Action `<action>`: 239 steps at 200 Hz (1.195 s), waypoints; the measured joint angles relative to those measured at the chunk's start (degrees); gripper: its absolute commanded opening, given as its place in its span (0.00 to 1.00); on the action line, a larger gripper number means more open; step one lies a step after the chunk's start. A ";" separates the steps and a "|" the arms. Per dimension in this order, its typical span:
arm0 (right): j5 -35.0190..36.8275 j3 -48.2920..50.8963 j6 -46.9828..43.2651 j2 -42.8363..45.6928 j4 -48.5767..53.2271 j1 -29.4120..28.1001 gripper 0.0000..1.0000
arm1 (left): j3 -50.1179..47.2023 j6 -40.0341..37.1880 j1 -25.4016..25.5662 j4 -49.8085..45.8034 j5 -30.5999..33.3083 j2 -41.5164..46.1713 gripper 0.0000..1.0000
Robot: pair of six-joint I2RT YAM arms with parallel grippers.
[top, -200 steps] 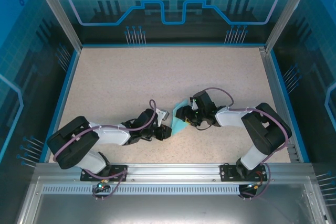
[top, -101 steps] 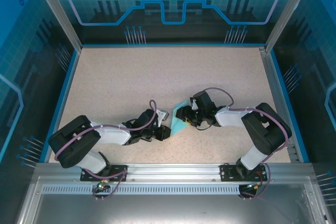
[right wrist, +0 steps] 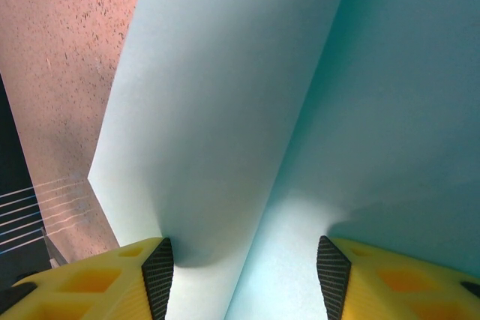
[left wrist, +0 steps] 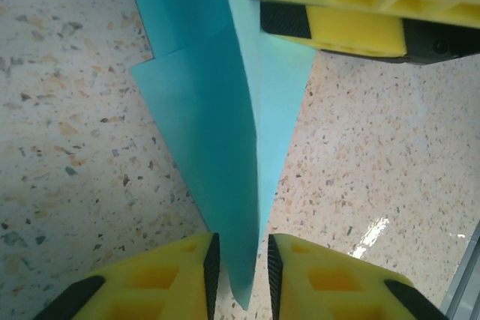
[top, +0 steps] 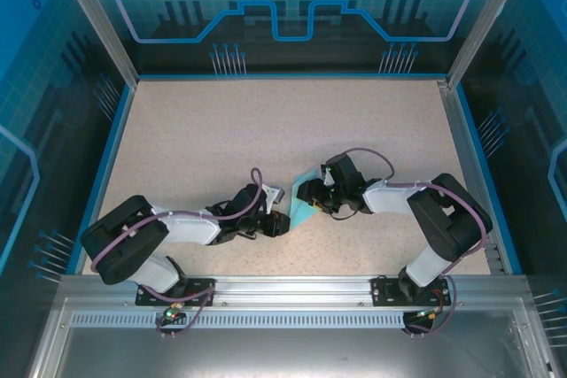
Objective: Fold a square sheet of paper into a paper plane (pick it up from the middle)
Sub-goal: Fourth fold the wing at the center of the table.
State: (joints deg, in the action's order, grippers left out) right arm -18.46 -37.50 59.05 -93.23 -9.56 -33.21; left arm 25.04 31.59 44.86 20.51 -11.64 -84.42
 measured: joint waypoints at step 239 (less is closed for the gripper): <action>0.24 -0.35 -1.11 -0.02 1.22 0.00 0.56 | 7.10 10.51 -3.30 5.75 -4.98 -10.88 0.19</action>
State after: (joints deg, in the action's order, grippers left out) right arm -18.22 -37.85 57.93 -93.25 -8.34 -33.21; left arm 32.14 42.11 41.56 26.26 -16.62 -95.31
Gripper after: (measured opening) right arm 0.565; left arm 0.183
